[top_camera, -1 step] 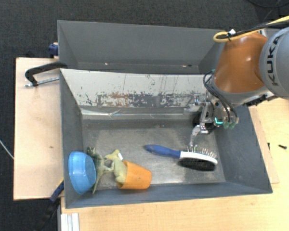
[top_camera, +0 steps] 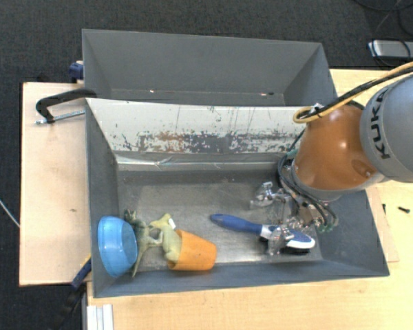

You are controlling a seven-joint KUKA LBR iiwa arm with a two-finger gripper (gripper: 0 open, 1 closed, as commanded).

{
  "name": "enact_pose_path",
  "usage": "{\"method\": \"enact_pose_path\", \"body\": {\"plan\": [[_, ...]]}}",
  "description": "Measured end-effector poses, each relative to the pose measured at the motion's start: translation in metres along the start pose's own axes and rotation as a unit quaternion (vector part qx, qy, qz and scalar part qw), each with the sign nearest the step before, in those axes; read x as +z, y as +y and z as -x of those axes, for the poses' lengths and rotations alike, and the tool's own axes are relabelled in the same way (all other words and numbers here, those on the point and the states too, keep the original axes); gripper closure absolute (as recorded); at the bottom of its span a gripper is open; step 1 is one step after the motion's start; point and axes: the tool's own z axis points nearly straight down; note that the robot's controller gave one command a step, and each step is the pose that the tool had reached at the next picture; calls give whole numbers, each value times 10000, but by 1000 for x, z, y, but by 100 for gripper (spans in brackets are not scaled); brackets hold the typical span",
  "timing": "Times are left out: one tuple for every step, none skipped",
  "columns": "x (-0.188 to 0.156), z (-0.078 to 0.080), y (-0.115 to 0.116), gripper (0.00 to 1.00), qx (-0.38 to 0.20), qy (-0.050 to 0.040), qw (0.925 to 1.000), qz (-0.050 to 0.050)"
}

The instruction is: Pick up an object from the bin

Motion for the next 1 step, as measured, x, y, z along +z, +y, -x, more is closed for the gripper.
{"method": "enact_pose_path", "body": {"plan": [[-2,2,-1,100,-2,-31,10000,-14]]}}
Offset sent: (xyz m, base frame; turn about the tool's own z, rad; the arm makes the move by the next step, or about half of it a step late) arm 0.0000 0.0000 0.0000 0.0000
